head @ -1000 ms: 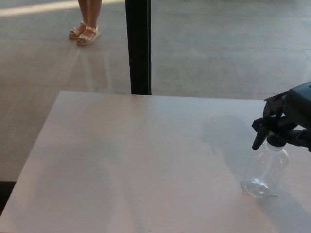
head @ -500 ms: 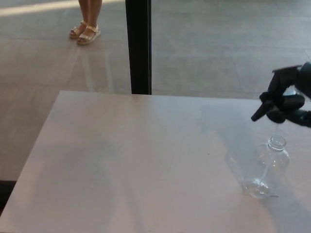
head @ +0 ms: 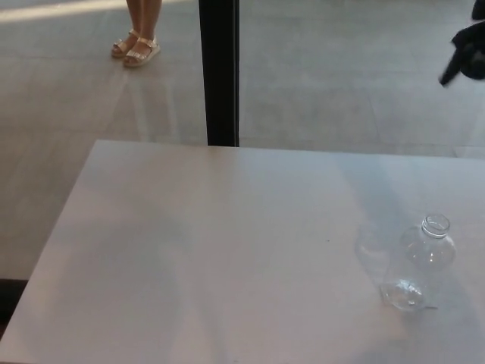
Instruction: The robot uses its right hand to grab and lift the lid of the spray bottle kept in the middle of the desk and places the lid on the right side of the bottle
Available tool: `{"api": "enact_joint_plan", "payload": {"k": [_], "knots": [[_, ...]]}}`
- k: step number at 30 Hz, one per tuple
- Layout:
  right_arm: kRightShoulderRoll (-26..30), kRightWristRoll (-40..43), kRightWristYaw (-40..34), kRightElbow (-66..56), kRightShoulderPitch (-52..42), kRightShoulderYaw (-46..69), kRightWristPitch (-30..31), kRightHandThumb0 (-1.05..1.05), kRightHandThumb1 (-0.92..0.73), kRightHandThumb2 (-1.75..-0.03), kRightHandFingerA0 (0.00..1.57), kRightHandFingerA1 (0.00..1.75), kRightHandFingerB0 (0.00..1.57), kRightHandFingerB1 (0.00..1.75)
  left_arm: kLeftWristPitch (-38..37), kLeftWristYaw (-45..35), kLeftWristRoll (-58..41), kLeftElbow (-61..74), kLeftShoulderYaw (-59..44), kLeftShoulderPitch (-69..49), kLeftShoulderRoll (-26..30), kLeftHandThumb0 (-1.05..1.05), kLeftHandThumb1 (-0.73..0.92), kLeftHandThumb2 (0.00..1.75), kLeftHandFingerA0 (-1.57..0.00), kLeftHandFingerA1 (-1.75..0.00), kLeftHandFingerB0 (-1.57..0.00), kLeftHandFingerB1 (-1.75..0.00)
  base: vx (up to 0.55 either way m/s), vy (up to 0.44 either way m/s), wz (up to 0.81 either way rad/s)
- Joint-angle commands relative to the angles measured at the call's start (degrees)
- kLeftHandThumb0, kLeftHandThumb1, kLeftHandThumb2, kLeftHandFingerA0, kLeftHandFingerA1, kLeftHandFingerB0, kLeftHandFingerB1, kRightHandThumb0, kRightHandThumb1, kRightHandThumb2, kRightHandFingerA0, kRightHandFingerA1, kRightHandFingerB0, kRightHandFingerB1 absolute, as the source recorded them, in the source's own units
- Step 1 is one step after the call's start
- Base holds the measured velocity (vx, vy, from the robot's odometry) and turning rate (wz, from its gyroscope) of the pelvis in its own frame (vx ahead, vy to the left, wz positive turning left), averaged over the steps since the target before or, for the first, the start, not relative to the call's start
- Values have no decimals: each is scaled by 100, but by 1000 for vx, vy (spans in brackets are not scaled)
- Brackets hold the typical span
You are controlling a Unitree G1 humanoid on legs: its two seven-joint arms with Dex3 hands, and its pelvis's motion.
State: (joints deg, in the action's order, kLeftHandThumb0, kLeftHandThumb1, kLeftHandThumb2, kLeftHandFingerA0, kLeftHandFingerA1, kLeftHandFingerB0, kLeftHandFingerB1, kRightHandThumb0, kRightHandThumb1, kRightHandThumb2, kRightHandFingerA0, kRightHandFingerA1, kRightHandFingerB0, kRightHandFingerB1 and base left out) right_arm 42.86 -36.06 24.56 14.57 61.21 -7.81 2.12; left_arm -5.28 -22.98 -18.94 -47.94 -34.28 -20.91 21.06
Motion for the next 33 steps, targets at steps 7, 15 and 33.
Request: {"api": "enact_joint_plan", "payload": {"k": [7, 15, 33], "knots": [[520, 544, 238, 236, -312, 735, 405, -26, -51, -112, 92, 175, 76, 152, 11, 45, -120, 140, -48, -39, 50, -95, 81, 119, -52, -61, -34, -51, 0, 0, 0], [394, 690, -391, 250, -2036, 1120, 151, -29, -54, -113, 93, 175, 76, 158, -100, -35, -118, 29, -52, -78, 52, -98, 92, 77, -55, -53, -35, -39, 0, 0, 0], [-1234, 1274, -1480, -266, -5243, 1920, -260, -26, -60, -102, 88, 172, 72, 154, -167, -10, -77, -7, -47, -111, 68, -95, 81, 120, -51, -60, -33, -51, 0, 0, 0]]}}
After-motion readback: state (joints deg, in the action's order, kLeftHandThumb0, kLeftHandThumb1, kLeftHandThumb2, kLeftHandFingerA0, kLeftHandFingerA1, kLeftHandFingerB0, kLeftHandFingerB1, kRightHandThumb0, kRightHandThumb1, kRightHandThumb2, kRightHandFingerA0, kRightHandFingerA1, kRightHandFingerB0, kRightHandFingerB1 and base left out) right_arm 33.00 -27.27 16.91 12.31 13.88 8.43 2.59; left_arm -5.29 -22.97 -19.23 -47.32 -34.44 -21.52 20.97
